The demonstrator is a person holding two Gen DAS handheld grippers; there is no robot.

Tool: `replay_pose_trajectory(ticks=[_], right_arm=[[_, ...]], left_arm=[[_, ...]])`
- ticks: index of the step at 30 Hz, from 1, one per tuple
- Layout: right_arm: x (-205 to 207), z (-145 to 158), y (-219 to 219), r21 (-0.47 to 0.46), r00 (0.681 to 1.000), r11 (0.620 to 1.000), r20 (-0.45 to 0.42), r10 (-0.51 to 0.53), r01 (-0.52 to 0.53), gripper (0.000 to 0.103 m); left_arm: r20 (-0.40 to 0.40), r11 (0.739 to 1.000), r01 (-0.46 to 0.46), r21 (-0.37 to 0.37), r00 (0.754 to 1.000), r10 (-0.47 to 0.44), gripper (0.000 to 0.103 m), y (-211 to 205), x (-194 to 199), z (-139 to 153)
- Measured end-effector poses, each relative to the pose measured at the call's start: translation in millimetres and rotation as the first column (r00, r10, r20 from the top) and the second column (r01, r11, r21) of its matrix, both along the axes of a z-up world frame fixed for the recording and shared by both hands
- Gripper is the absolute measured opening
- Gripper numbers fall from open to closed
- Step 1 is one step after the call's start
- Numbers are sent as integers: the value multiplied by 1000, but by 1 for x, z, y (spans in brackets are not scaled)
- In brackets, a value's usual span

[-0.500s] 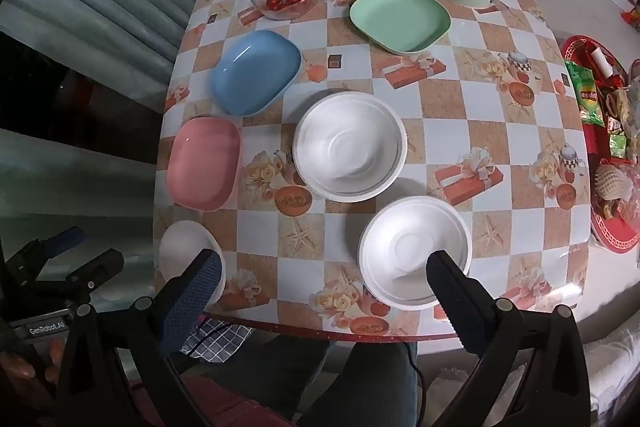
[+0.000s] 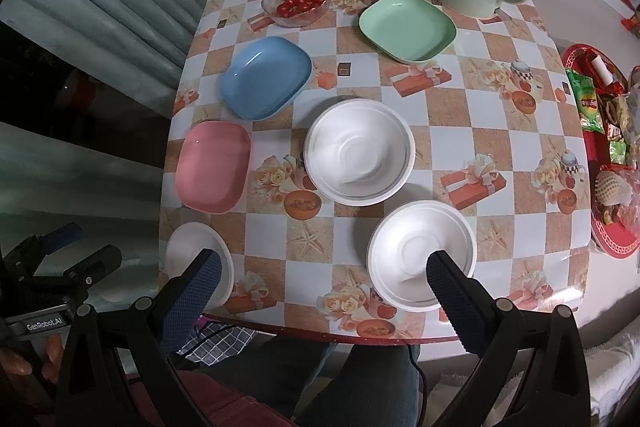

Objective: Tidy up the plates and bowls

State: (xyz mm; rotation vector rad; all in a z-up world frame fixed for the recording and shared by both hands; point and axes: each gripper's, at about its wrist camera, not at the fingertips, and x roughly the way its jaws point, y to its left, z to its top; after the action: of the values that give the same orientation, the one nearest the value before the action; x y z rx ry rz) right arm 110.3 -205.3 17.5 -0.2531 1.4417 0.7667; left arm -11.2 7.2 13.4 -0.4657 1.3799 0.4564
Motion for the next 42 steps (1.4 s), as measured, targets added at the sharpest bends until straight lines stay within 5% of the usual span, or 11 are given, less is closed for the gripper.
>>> replay_pose_trajectory(ticks=[9,11,22,30,42], right_arm=[[1,2,0,39,1000,999,0,0,0,103],[0,2,0,43,1000,999,0,0,-1,103],[-2,-1,6,-58,1000,998,27,-1,2,103],[-2,0,6,-49,1000,999,23,2,-1,103],[-2,-3,8,-52,1000,999,4,0,0,103]], left_arm=[[-6,1000,-1,18,1000,2,103,1,0,1],[-34,999,0,-53,999,-2,103,4,-1,-2],[-4,998,1,-68,1000,-1,103,7,-2,-2],[-9,996,-3,-88,1000,2,103,9,0,-2],[-36,999,0,-38,999,-1,103,9,3,-2]])
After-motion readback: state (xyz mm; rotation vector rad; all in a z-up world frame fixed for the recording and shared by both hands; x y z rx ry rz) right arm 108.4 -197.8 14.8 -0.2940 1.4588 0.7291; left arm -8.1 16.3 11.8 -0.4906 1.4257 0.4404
